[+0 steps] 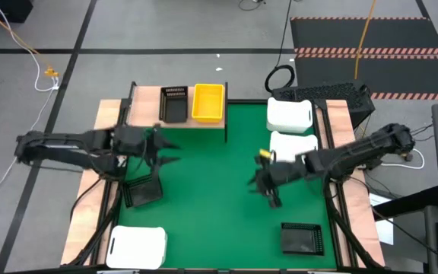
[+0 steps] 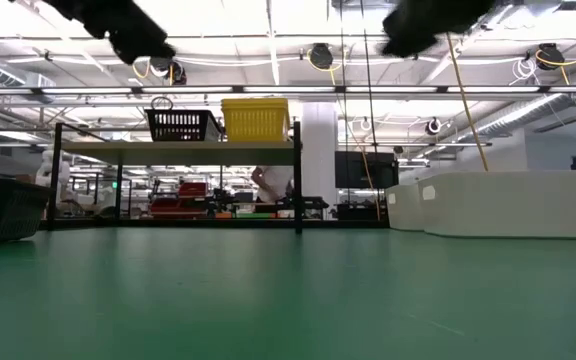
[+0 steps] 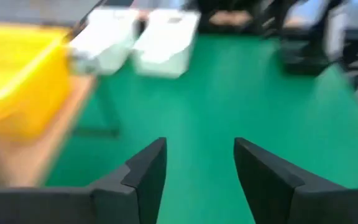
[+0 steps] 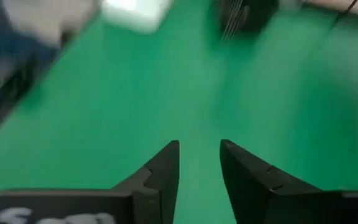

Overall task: Stack baskets on shelf by color
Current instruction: Stack the bottom black bin on top of the other black bin on the shelf

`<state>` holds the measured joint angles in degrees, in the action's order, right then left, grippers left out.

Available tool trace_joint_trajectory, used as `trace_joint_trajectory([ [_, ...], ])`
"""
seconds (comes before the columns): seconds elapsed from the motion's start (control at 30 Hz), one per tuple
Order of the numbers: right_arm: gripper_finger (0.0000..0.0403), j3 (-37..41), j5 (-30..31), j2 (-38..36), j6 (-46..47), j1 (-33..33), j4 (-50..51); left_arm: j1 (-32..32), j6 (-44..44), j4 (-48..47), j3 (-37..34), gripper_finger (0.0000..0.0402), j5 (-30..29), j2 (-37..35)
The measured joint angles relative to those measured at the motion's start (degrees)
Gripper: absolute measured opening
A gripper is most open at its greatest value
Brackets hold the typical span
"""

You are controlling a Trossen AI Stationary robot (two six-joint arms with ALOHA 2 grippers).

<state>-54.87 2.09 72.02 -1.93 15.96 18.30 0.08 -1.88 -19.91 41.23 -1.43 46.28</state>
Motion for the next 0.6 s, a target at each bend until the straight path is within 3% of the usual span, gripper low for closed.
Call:
trace_joint_trajectory([
  [0.17,0.0132,-3.79,0.74,2.41,4.90,9.02,12.84,-10.44,0.88,18.01,-5.56,0.0158,0.00,4.21],
  [0.3,0.0132,-3.81,-2.69,4.87,4.43,15.49,17.53,-16.31,3.75,24.96,-6.01,0.0144,-1.66,9.00],
  [0.4,0.0131,-3.80,-6.58,6.55,5.12,19.35,19.78,-19.04,5.86,29.63,-6.03,0.0137,-5.53,12.88],
  [0.6,0.0131,-3.80,-6.64,11.07,1.23,24.92,19.90,-20.46,4.73,33.21,-6.03,0.0138,-8.11,18.88],
])
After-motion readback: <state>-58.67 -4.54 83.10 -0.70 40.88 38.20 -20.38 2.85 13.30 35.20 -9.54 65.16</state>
